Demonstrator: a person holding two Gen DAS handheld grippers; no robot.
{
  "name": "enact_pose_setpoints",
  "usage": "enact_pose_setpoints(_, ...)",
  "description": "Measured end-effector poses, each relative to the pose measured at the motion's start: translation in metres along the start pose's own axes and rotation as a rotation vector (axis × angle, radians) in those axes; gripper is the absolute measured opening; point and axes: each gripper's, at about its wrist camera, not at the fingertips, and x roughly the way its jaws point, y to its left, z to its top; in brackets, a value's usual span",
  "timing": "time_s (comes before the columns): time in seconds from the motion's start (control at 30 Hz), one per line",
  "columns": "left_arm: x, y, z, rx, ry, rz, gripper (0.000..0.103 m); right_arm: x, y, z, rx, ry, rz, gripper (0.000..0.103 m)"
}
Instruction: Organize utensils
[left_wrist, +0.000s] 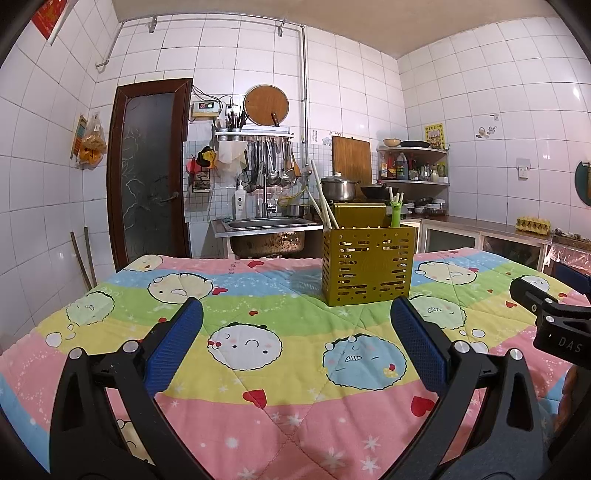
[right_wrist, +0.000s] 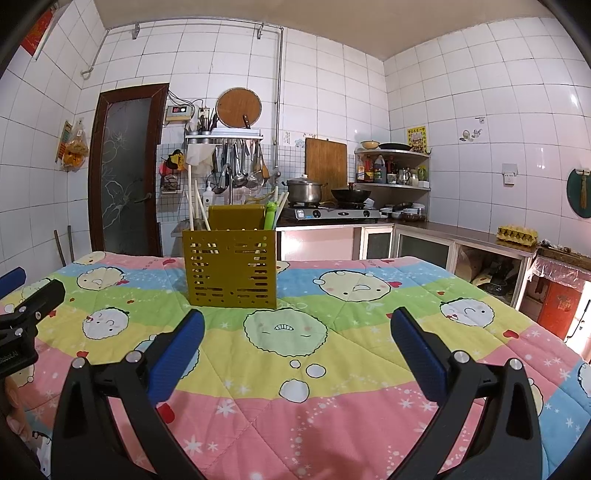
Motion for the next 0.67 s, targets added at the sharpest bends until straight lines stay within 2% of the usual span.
enact_pose_setpoints(0.67,-0.0025,-0.0025,0.0012,0.004,-0.005,0.011,0.098,-0.0023,-0.0005,0.0004,0.001,-0.009,-0.010,0.099)
